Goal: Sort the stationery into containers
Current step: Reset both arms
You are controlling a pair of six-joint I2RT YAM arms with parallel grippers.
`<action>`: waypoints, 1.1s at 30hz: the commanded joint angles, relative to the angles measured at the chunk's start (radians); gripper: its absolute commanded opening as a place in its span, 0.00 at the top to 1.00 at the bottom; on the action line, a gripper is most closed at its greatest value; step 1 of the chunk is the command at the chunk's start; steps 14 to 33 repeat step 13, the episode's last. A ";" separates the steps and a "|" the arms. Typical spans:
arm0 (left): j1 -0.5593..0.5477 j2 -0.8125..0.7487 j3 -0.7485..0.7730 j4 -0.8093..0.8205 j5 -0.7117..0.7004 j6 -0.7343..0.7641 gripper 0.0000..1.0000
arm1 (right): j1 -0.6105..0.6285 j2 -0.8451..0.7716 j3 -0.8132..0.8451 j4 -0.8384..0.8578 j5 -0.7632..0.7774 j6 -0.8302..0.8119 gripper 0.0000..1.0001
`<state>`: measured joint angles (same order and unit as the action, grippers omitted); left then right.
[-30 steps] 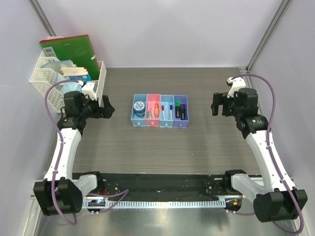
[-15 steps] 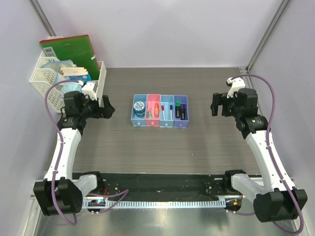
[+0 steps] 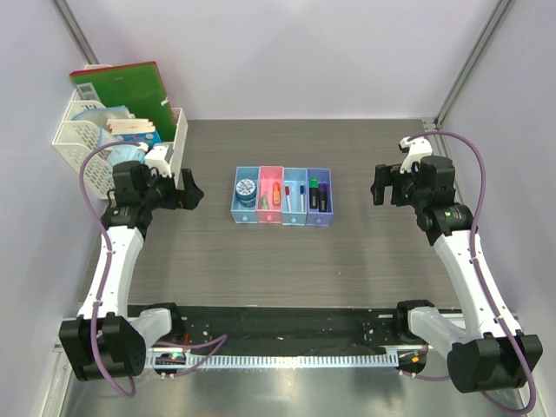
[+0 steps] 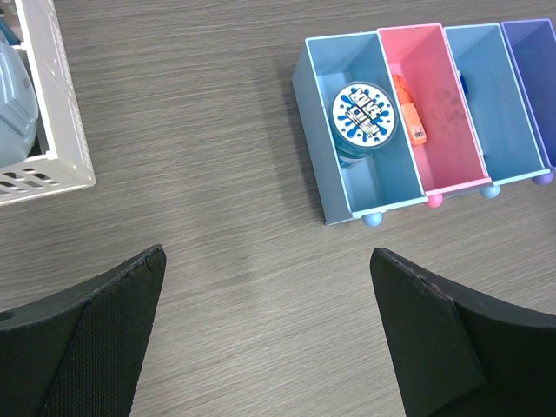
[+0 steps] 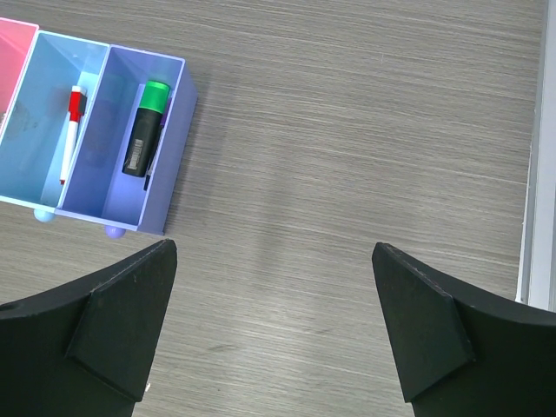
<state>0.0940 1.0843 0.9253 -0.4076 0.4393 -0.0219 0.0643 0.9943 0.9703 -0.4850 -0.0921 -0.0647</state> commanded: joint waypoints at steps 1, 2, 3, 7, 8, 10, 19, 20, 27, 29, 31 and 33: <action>0.004 0.000 0.001 0.033 0.022 -0.006 0.00 | 0.000 -0.026 0.004 0.042 -0.006 0.009 0.00; 0.004 -0.001 0.001 0.032 0.025 -0.006 0.00 | 0.000 -0.023 0.004 0.042 -0.006 0.009 0.00; 0.006 -0.001 0.000 0.033 0.029 -0.006 0.00 | 0.000 -0.023 0.004 0.040 -0.008 0.009 0.00; 0.003 0.000 0.000 0.032 0.032 -0.006 0.00 | 0.000 -0.022 0.004 0.042 -0.008 0.011 0.00; 0.003 0.000 -0.002 0.032 0.032 -0.006 0.00 | 0.000 -0.022 0.004 0.042 -0.008 0.011 0.00; 0.004 0.000 0.000 0.032 0.033 -0.006 0.00 | 0.000 -0.020 0.005 0.042 -0.006 0.013 0.00; 0.004 -0.003 0.000 0.030 0.036 -0.006 0.00 | 0.000 -0.025 0.004 0.042 -0.008 0.013 0.00; 0.004 -0.003 0.000 0.030 0.036 -0.006 0.00 | 0.000 -0.025 0.004 0.042 -0.008 0.013 0.00; 0.004 -0.003 0.000 0.030 0.036 -0.006 0.00 | 0.000 -0.025 0.004 0.042 -0.008 0.013 0.00; 0.004 -0.003 0.000 0.030 0.036 -0.006 0.00 | 0.000 -0.025 0.004 0.042 -0.008 0.013 0.00; 0.004 -0.003 0.000 0.030 0.036 -0.006 0.00 | 0.000 -0.025 0.004 0.042 -0.008 0.013 0.00; 0.004 -0.003 0.000 0.030 0.036 -0.006 0.00 | 0.000 -0.025 0.004 0.042 -0.008 0.013 0.00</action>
